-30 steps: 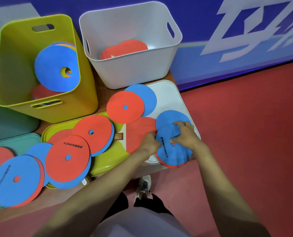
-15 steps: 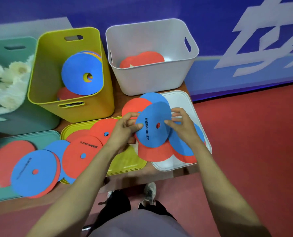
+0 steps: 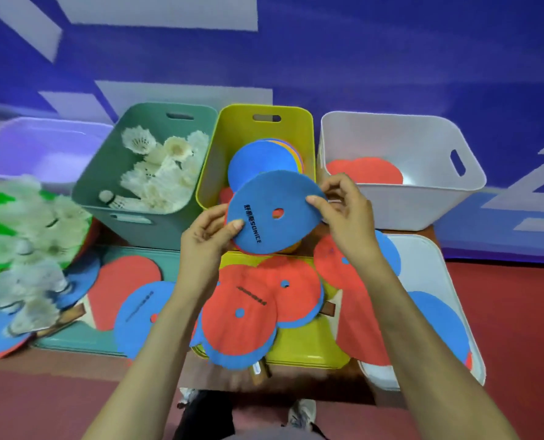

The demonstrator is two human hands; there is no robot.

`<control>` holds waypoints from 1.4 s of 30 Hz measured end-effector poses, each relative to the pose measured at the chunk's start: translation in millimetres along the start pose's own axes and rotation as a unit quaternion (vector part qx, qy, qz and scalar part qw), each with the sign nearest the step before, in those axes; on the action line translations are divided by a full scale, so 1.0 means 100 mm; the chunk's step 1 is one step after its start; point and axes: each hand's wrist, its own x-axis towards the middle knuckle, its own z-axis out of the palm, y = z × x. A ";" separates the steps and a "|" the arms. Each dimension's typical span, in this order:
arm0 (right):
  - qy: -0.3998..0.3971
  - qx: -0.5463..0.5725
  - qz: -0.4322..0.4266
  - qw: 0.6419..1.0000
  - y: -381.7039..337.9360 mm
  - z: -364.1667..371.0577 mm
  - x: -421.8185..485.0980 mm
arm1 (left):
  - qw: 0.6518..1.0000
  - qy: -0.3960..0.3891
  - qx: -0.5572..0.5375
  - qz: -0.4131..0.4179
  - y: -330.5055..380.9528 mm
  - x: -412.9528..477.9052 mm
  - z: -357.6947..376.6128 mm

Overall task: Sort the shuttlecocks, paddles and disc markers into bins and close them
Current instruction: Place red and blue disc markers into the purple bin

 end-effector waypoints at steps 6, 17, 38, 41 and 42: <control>-0.016 0.002 -0.015 1.000 -0.39 1.13 0.51 | 0.997 -0.065 0.044 0.007 0.32 0.52 -1.01; -0.048 -0.054 0.010 0.997 -0.75 3.15 1.38 | 0.997 0.064 -0.045 -0.011 1.02 1.72 -2.88; -0.181 -0.344 -0.007 0.921 -0.64 5.13 2.25 | 0.870 0.283 0.404 0.015 0.82 3.57 -4.87; -0.222 -0.352 0.005 0.909 -0.55 5.38 2.34 | 0.860 0.260 0.439 -0.019 0.75 3.78 -4.94; -0.241 -0.356 0.011 0.903 -0.51 5.46 2.36 | 0.853 0.243 0.460 -0.037 0.73 3.84 -4.94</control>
